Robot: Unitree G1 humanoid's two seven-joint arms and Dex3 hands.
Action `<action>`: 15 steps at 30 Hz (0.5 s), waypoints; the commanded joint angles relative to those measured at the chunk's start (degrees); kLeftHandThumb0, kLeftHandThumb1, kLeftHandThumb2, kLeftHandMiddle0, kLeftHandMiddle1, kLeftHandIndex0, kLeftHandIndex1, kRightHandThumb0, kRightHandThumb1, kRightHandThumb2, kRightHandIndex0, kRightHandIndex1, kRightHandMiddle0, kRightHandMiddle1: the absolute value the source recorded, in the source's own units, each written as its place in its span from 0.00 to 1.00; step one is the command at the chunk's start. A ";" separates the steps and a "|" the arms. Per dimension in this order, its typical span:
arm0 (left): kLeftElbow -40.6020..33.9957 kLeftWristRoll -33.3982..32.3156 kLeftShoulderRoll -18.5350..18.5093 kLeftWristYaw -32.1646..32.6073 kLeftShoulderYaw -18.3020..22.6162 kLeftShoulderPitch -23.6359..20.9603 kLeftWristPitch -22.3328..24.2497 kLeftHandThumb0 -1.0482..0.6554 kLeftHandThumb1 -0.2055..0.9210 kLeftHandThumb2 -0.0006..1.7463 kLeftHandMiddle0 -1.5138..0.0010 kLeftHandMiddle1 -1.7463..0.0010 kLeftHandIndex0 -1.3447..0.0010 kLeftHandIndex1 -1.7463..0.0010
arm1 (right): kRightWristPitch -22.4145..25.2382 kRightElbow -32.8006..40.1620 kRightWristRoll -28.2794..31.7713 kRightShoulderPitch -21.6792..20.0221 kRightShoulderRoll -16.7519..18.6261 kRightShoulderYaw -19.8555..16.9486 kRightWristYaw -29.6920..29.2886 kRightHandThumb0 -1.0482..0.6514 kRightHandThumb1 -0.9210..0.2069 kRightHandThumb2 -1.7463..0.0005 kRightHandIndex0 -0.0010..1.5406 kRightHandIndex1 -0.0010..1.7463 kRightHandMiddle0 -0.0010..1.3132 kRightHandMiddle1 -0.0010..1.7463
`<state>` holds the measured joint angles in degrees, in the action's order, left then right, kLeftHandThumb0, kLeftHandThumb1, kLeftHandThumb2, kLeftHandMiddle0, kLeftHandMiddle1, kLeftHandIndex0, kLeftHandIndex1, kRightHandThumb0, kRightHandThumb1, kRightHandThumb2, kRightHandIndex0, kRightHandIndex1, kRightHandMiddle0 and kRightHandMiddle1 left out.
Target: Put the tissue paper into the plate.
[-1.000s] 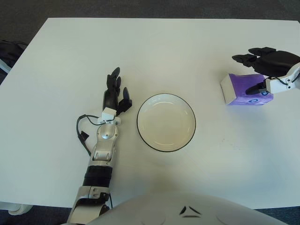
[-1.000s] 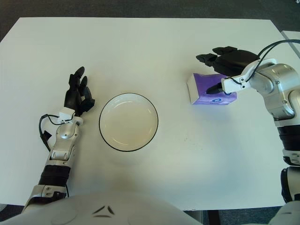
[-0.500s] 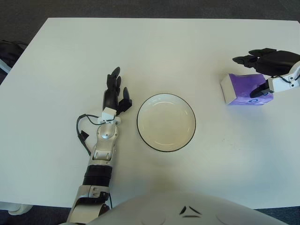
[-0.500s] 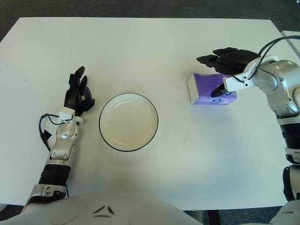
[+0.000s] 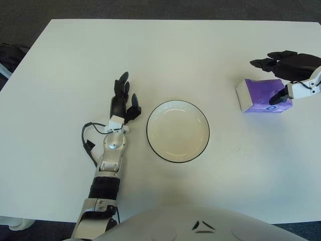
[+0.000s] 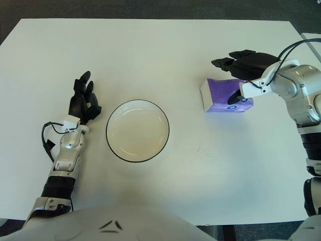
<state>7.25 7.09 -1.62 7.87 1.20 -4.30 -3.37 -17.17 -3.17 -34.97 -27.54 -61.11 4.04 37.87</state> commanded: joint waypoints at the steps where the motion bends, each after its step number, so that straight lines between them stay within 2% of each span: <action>1: 3.05 -0.59 -0.27 -0.83 0.33 2.46 2.32 0.20 1.00 0.53 0.79 1.00 1.00 0.71 | 0.24 -0.39 -0.22 1.70 0.49 0.37 -1.19 0.00 0.00 0.91 0.00 0.00 0.00 0.00; 15: 3.49 -0.75 -0.48 -0.92 0.58 2.36 1.92 0.20 1.00 0.53 0.78 1.00 1.00 0.72 | 0.00 -0.45 -0.83 3.95 1.62 1.63 -2.74 0.00 0.00 0.88 0.00 0.00 0.00 0.00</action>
<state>7.64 6.93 -1.84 7.55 1.29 -4.34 -3.95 -17.17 -3.70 -35.15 -25.19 -59.86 5.16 36.13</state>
